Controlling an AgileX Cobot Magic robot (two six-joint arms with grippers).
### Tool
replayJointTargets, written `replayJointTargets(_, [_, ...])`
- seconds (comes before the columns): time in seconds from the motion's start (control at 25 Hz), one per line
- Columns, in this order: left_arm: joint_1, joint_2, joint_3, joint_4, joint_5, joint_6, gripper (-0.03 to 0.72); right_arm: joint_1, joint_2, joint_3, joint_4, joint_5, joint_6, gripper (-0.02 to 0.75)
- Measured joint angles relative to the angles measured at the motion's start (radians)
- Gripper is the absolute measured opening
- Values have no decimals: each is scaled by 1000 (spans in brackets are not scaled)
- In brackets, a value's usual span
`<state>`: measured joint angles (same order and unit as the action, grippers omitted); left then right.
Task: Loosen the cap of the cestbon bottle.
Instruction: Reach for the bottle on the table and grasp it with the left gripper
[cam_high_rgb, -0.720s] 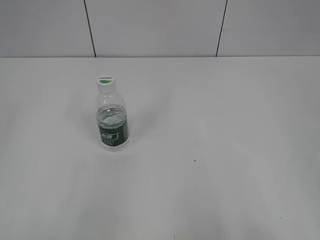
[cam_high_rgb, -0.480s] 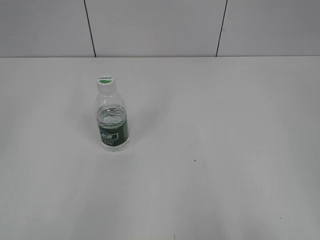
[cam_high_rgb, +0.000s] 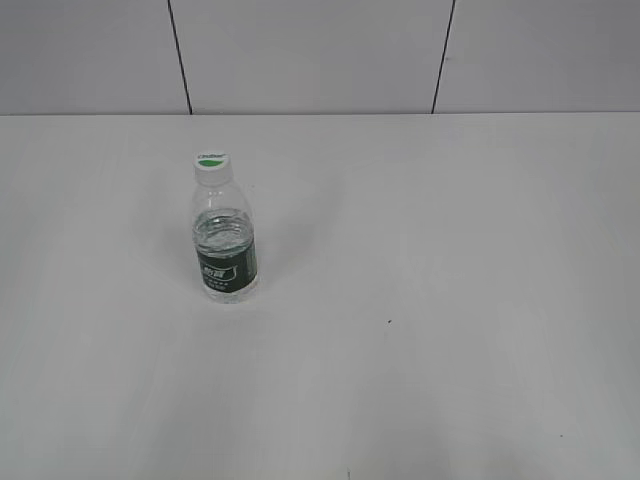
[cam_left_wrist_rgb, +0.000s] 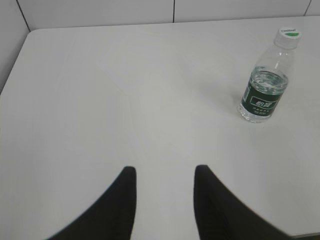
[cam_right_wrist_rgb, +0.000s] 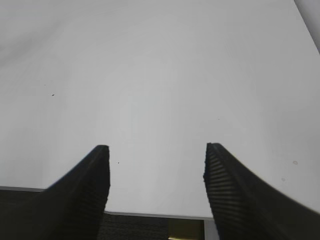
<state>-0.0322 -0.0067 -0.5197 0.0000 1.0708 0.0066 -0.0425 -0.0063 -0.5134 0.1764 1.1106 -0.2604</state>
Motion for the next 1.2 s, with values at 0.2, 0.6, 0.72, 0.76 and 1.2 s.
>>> replayJointTargets(0.2, [0,0,0,15,0,0,244,0,0,0,0,0,0,463])
replayJointTargets(0.6, [0,15,-2,36,-4,0,244,0,0,0,0,0,0,463])
replayJointTargets(0.72, [0,65,-19,56,-48,1,244,0,0,0,0,0,0,463])
replayJointTargets(0.76, [0,82,-25,58,-70,2,244,0,0,0,0,0,0,463])
replayJointTargets(1.2, [0,380,-39,61,-576,3,244,0,0,0,0,0,0,463])
